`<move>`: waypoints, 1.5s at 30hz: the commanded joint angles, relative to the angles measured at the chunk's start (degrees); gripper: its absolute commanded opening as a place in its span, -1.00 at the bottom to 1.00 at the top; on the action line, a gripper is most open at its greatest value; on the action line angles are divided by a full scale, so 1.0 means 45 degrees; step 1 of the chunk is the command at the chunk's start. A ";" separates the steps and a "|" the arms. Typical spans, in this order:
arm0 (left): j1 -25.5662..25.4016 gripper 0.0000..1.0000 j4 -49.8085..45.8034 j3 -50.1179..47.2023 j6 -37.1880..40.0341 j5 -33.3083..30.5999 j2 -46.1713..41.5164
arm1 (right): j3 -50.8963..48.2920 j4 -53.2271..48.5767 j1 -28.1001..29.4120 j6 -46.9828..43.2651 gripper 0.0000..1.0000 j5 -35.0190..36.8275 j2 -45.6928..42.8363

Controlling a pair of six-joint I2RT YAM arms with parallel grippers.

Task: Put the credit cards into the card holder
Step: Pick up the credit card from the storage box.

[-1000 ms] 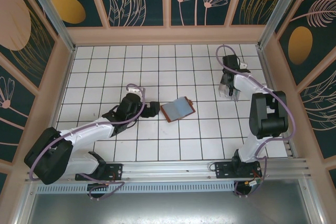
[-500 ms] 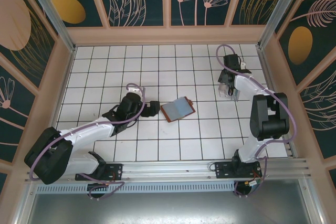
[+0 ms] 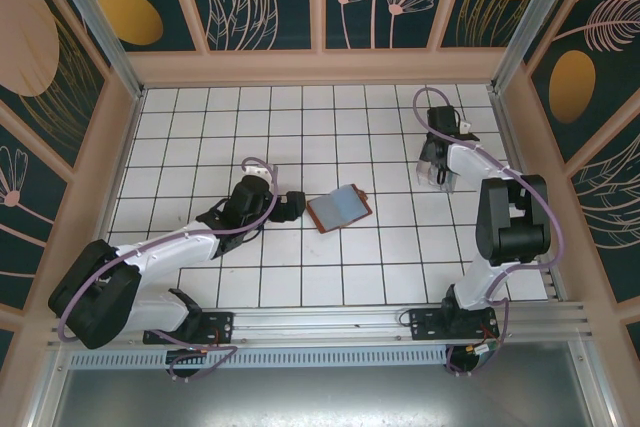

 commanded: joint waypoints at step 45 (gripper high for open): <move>-0.0055 0.97 -0.0534 0.0960 -0.0632 0.0612 0.1541 | -0.0245 -0.0341 -0.0348 -0.0624 -1.00 -0.2774 -0.2501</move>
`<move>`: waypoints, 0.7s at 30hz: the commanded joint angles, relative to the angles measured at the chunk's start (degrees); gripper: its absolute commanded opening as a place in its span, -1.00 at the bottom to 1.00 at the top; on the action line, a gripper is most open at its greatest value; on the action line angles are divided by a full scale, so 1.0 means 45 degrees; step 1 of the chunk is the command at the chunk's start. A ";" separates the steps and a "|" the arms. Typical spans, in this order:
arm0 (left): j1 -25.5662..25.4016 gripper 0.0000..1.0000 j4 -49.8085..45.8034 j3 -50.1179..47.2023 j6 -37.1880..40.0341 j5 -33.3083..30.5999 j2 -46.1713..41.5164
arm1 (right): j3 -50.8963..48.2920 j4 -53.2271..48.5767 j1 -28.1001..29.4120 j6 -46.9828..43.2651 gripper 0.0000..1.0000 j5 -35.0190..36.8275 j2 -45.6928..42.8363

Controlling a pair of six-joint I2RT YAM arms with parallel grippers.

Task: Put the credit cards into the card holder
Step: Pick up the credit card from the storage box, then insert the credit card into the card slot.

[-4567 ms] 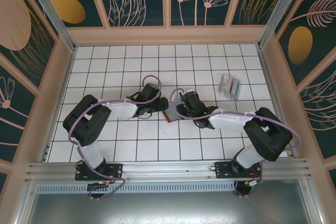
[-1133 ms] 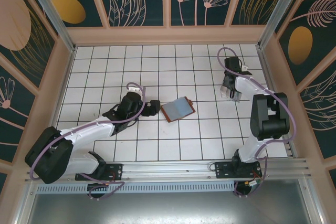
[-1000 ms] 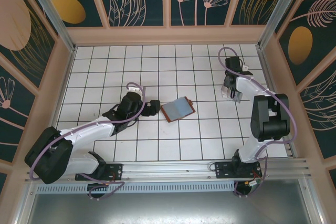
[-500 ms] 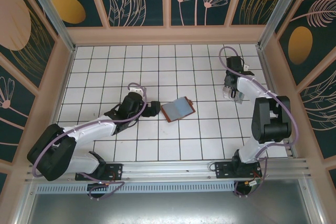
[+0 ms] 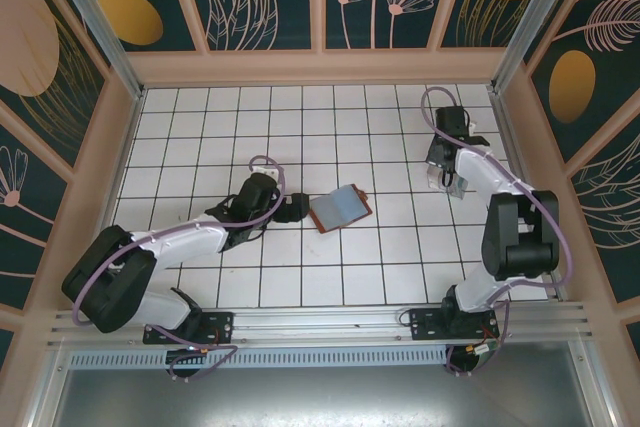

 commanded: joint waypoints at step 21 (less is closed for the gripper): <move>-0.0063 0.97 -0.0792 0.0480 -0.1582 0.1311 0.1606 | -0.1319 0.1129 0.3442 -0.2877 -1.00 -1.1105 0.0655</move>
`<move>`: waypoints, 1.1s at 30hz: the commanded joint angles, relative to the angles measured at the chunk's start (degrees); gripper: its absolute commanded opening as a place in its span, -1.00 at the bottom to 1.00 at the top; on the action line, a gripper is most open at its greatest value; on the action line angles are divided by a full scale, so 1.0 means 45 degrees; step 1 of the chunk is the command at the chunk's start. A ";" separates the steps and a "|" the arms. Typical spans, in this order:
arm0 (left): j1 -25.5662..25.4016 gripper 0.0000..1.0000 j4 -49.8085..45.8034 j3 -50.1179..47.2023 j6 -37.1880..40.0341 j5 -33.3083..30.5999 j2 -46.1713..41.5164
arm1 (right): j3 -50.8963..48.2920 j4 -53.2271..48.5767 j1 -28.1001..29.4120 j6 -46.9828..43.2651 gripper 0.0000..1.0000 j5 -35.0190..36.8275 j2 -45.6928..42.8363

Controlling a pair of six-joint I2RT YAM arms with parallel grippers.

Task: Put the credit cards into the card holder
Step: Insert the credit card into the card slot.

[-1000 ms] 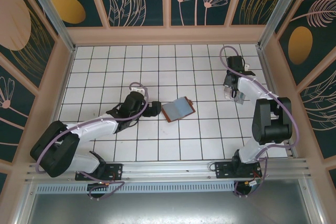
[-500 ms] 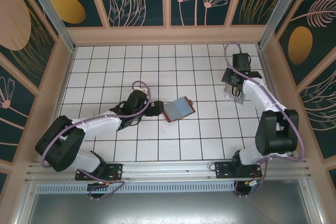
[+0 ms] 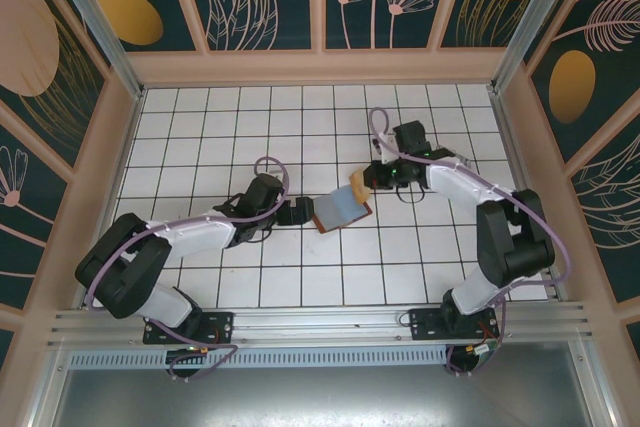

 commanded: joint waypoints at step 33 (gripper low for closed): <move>-0.0009 0.97 -0.3548 0.1327 -0.0473 -0.4101 0.2547 | -0.0589 0.2058 0.0485 -0.0503 -1.00 -0.5072 0.3038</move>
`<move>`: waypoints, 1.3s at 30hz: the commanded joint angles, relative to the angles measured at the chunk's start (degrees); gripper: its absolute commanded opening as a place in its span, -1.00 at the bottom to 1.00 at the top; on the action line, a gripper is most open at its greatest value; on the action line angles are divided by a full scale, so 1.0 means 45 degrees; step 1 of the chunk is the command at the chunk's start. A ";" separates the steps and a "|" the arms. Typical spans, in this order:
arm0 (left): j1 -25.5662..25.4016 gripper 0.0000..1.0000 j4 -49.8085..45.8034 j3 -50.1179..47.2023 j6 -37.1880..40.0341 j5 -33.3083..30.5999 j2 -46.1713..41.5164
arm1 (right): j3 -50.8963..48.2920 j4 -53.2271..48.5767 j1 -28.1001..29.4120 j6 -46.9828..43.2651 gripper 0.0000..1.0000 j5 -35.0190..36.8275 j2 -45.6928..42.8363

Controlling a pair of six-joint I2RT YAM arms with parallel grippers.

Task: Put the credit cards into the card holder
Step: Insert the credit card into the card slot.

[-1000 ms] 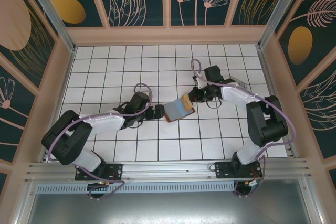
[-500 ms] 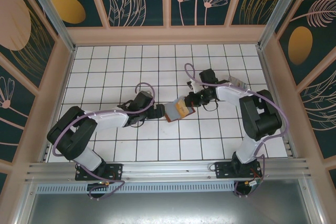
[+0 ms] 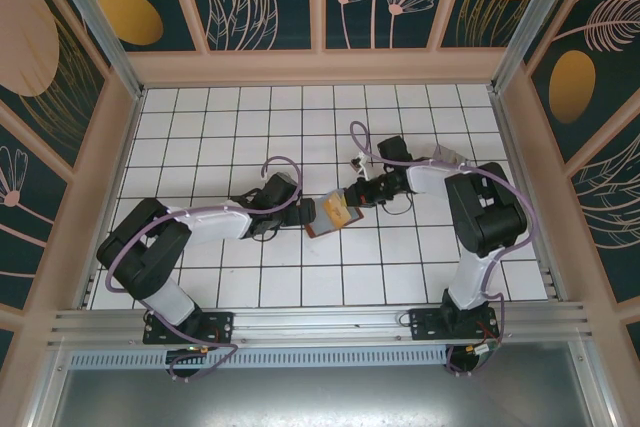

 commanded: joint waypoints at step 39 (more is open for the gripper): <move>0.0797 -0.20 0.1306 -0.2509 -0.0809 0.4170 -0.0999 | 0.0173 0.1228 -0.0067 0.1210 -1.00 -0.1474 0.0735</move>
